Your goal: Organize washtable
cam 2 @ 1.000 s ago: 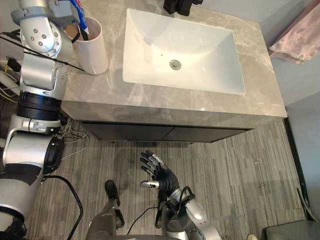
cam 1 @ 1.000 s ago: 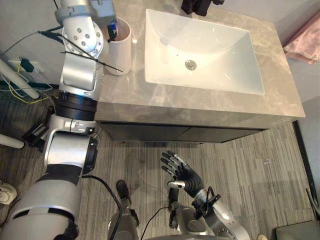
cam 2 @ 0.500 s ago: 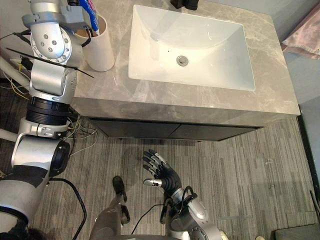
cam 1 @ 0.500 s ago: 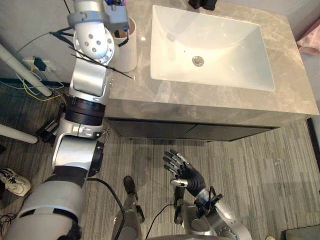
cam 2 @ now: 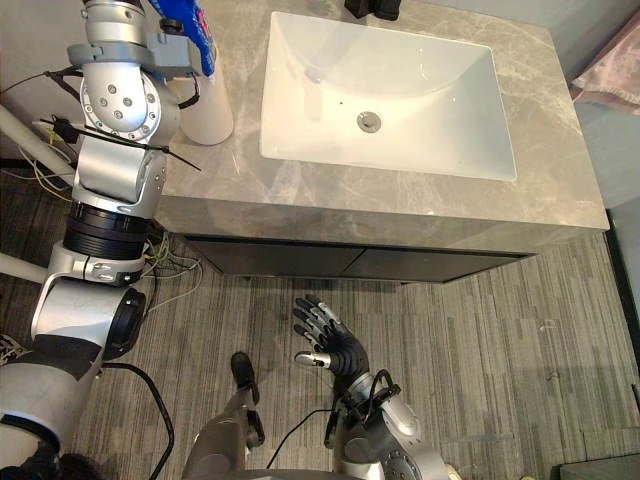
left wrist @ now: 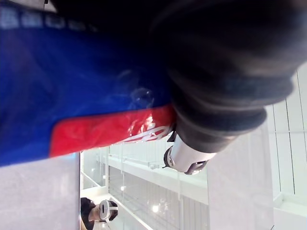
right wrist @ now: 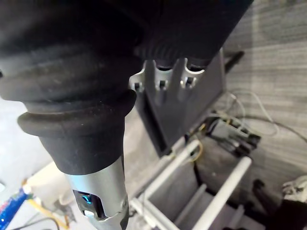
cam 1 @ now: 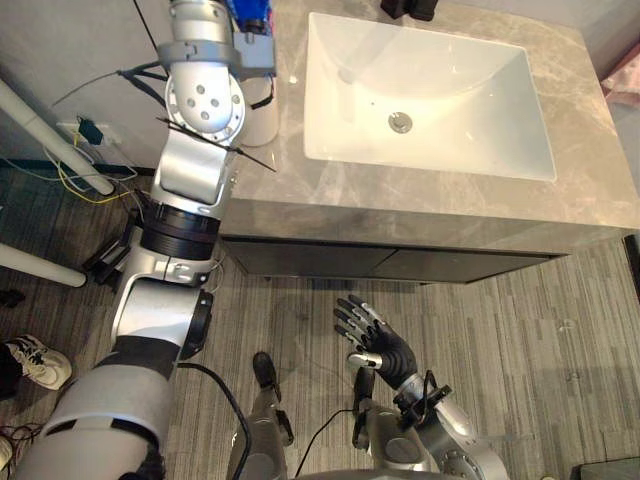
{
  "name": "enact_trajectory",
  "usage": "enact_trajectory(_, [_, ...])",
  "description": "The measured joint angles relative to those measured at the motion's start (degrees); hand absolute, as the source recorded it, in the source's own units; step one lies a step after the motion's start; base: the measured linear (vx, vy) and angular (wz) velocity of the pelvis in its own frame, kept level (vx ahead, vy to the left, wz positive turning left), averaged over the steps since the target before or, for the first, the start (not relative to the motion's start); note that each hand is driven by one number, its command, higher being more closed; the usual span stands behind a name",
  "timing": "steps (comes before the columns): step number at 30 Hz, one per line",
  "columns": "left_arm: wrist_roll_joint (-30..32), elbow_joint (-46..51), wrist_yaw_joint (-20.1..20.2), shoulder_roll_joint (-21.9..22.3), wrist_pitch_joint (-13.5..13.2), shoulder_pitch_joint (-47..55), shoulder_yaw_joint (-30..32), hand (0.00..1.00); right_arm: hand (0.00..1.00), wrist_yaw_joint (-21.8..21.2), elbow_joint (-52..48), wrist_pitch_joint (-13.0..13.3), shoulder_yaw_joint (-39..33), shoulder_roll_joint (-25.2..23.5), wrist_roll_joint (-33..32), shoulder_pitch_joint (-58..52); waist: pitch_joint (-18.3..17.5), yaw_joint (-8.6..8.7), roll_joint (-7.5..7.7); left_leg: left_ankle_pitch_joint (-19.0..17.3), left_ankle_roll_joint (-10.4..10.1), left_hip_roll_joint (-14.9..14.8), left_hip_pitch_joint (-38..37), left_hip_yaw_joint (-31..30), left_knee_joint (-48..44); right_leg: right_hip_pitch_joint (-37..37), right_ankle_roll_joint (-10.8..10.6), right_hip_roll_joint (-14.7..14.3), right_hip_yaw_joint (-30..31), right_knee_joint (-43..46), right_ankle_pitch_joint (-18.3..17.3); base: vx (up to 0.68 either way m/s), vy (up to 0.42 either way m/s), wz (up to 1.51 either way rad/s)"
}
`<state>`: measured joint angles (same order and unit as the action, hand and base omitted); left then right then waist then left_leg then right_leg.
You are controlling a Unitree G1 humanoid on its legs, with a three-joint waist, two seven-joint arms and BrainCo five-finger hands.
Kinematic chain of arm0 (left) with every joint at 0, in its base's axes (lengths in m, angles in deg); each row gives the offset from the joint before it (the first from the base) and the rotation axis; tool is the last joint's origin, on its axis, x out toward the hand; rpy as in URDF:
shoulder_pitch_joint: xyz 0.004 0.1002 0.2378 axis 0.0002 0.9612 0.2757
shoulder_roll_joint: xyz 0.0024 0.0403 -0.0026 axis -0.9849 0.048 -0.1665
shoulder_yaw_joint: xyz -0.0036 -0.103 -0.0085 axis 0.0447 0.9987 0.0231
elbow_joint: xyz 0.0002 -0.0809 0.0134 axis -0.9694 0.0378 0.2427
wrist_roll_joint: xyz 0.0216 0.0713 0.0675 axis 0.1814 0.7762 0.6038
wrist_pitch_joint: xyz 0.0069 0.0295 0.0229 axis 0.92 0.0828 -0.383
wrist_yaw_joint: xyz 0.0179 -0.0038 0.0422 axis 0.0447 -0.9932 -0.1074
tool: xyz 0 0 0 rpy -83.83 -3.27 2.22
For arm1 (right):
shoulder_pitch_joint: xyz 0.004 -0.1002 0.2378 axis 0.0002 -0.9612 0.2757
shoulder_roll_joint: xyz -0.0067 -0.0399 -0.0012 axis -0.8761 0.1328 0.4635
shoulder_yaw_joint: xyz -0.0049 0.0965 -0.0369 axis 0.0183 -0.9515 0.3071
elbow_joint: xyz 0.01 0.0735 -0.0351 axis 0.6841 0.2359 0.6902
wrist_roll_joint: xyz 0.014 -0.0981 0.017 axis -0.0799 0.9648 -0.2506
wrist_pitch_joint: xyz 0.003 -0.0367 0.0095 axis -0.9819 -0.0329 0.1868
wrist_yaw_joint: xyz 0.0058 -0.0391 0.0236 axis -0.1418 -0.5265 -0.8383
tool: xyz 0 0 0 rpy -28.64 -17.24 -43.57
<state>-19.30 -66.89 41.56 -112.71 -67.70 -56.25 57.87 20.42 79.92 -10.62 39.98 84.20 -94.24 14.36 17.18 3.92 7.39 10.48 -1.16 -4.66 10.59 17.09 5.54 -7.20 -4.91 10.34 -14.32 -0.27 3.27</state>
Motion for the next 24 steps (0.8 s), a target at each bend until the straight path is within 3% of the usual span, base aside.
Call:
enact_trajectory(11, [-3.9,-0.2,-0.1,-4.0,-0.8,-1.1,-0.1,1.00,0.00,0.0,2.2,-0.1,0.2,-0.1,0.0,-0.1,-0.1,-0.18,0.00,0.1,0.0,0.0,0.0,0.0,0.0,0.9,-0.9,-0.1,-0.1,-0.9,0.7,0.01,0.001,0.01])
enact_trajectory(24, [-10.1,1.1,-0.1,-4.6,-3.0,-4.4,4.7,1.00,0.00,0.0,2.2,-0.4,-0.4,-0.7,0.1,-1.2,-0.1,-0.17,-0.08,0.1,0.1,0.8,0.3,-1.1,0.0,0.9,-0.6,0.6,-1.3,-0.8,0.4,0.01,0.018,0.05])
